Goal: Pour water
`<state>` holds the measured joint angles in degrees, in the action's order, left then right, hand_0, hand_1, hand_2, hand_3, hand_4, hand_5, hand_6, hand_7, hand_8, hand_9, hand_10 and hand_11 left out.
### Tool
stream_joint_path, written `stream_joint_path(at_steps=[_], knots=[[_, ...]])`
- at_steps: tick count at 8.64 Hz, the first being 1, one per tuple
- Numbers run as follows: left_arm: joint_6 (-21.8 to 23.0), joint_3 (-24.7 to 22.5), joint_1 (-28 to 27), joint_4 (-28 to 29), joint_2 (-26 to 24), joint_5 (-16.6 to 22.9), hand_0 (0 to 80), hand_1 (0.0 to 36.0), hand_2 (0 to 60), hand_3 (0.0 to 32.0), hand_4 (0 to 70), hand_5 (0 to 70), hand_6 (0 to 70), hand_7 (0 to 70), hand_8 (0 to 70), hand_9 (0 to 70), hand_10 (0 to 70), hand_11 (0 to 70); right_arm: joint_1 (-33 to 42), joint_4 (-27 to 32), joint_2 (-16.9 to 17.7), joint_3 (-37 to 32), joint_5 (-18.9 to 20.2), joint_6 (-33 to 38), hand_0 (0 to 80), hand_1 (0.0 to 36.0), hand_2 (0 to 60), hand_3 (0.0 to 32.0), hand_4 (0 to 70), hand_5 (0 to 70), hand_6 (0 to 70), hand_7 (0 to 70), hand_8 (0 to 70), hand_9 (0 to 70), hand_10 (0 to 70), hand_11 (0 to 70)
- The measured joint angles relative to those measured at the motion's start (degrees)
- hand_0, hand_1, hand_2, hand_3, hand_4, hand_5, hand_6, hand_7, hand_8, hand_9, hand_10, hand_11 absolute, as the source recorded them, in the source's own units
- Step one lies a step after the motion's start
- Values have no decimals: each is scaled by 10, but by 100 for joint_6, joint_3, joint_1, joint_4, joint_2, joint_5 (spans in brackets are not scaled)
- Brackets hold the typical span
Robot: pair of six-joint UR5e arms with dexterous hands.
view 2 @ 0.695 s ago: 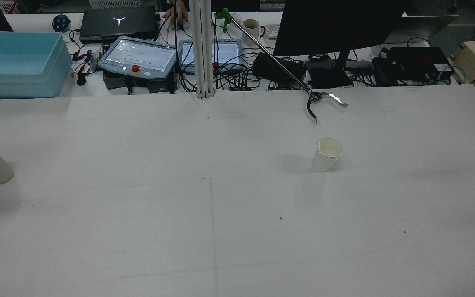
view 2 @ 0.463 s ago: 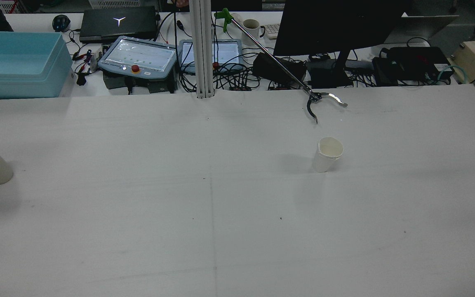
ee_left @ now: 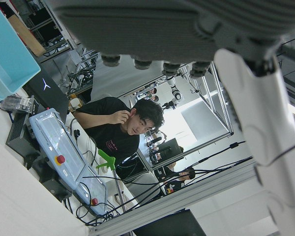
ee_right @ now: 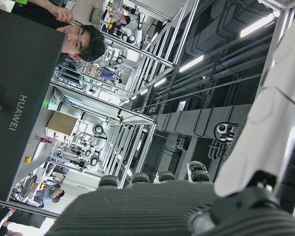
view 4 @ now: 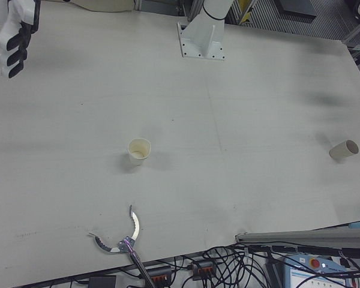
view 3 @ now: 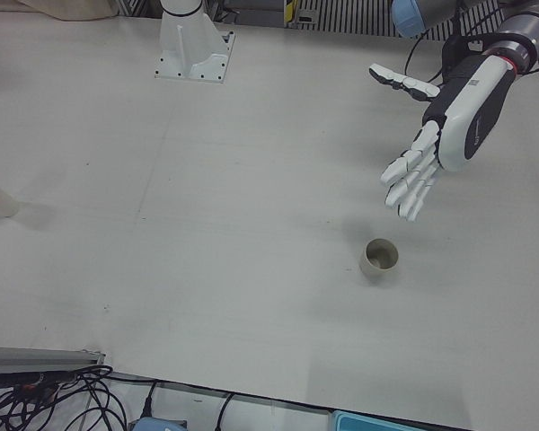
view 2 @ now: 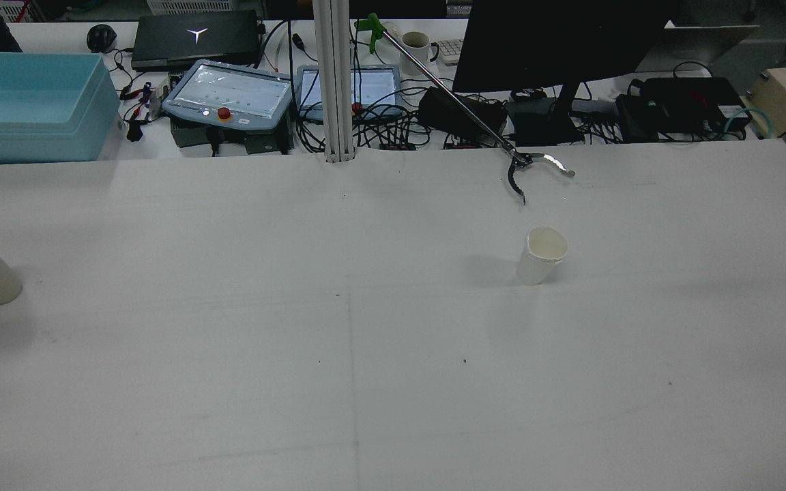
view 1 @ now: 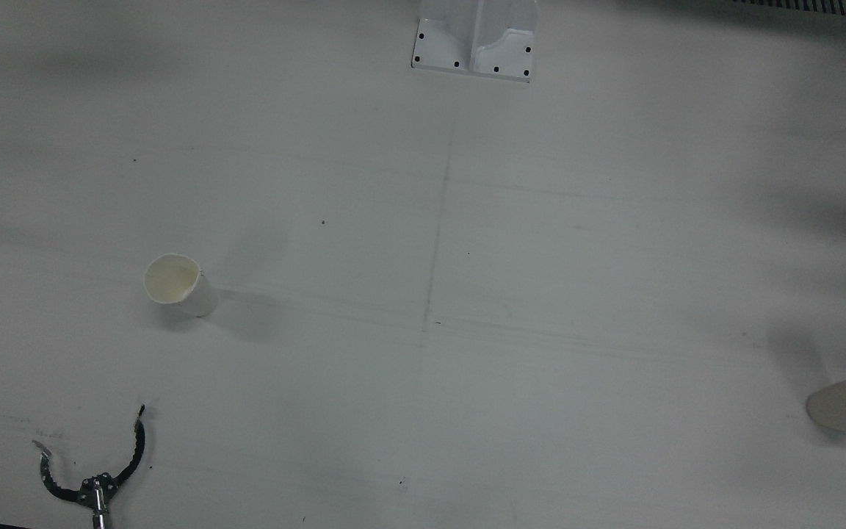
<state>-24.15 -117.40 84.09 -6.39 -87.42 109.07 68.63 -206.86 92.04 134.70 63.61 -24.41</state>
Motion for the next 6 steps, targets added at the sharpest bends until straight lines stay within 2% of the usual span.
stream_joint_path(at_steps=[1,2,3,4,5,6], knots=[[-243,53,-10,152,70,-175,465,127,4,92,0,39,0,21,0,0,0,1,-15,92,-23,-176,23,-104,460,139,40,64,0,43,0,0,0,0,0,0],[-421,258,-43,464,149,-363,467,127,0,86,0,46,0,28,0,0,0,4,-18,286,-22,-452,32,-149,462,141,46,66,0,32,0,0,0,0,0,0],[-513,586,-140,857,188,-524,470,134,5,90,0,43,0,29,0,0,0,3,-47,558,-29,-799,23,-147,462,141,43,74,0,53,0,0,0,0,0,0],[-581,1029,-320,1364,255,-726,467,135,11,82,0,25,0,16,0,0,0,0,-131,765,-54,-1045,5,-143,464,143,46,76,0,76,0,0,0,0,0,0],[-613,1599,-481,2001,356,-1000,470,137,17,54,0,44,0,30,0,0,0,0,-187,859,-73,-1119,11,-118,466,147,48,78,0,90,0,0,0,0,0,0],[-622,2163,-594,2582,431,-1218,467,141,32,50,0,47,0,36,0,0,0,1,-212,885,-79,-1113,28,-78,468,149,55,72,0,95,0,0,0,0,0,0]])
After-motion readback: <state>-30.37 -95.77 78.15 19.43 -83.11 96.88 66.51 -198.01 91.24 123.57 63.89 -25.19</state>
